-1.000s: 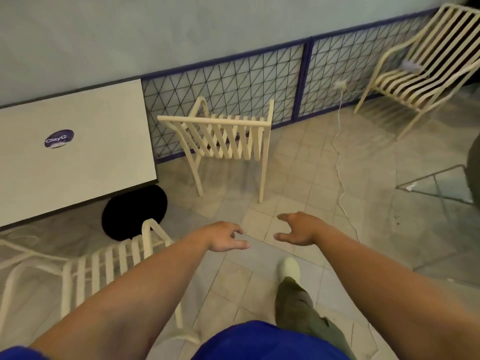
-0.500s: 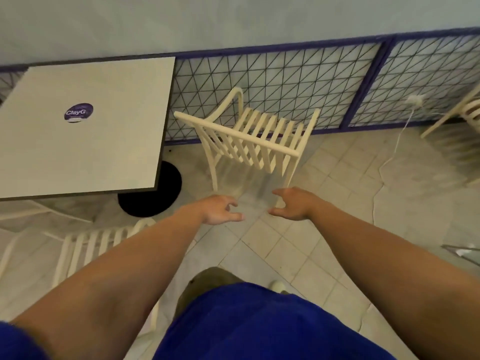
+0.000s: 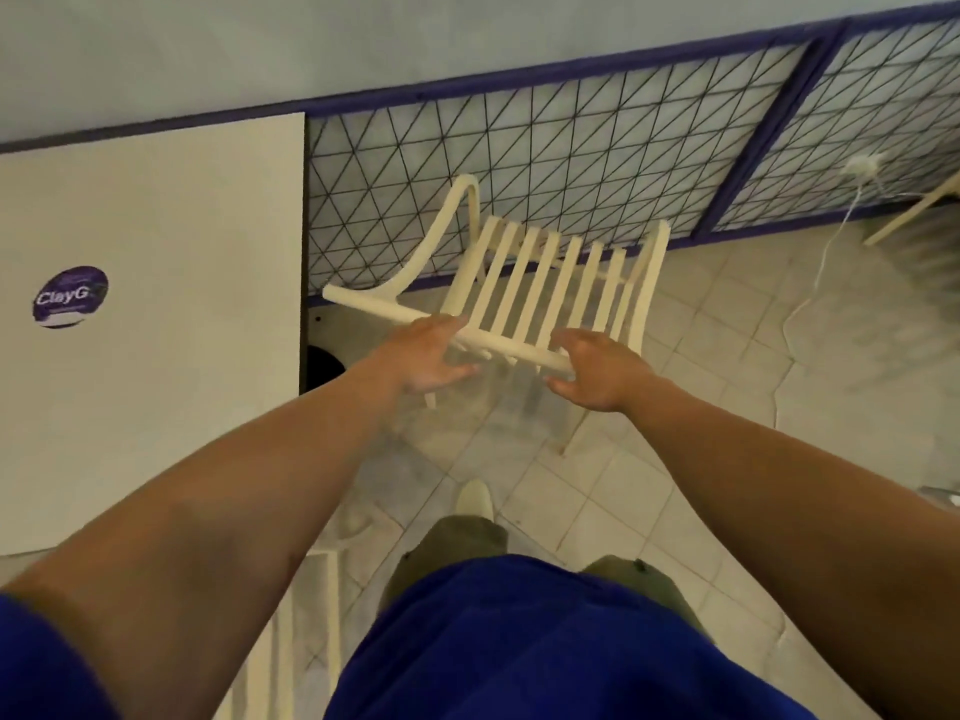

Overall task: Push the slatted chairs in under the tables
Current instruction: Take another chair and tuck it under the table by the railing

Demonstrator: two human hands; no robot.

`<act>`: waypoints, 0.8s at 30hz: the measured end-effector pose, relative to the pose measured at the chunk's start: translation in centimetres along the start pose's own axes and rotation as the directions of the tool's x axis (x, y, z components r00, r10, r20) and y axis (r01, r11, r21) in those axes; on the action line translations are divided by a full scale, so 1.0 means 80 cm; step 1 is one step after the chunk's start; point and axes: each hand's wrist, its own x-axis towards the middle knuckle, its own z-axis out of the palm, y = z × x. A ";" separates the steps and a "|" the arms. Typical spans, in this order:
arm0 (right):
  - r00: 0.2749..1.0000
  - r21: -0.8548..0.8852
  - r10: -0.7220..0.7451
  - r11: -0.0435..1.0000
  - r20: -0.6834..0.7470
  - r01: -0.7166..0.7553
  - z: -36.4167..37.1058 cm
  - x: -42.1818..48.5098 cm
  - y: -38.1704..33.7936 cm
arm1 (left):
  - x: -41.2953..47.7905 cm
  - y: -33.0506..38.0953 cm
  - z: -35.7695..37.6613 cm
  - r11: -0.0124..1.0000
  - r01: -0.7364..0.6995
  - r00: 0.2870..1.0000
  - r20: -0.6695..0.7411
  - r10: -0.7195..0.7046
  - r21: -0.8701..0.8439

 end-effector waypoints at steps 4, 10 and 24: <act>0.975 -0.022 0.103 0.995 0.195 -0.100 0.007 0.051 0.008 | 0.064 -0.043 -0.025 0.979 -0.046 0.994 0.107 0.025 0.198; 0.902 -0.038 0.184 0.982 0.390 -0.184 0.030 0.098 0.020 | 0.133 -0.069 -0.022 0.967 -0.060 0.909 0.415 -0.050 0.248; 0.893 0.061 0.180 0.973 0.413 -0.224 0.065 0.118 0.018 | 0.162 -0.082 -0.016 0.944 -0.103 0.844 0.529 -0.085 0.315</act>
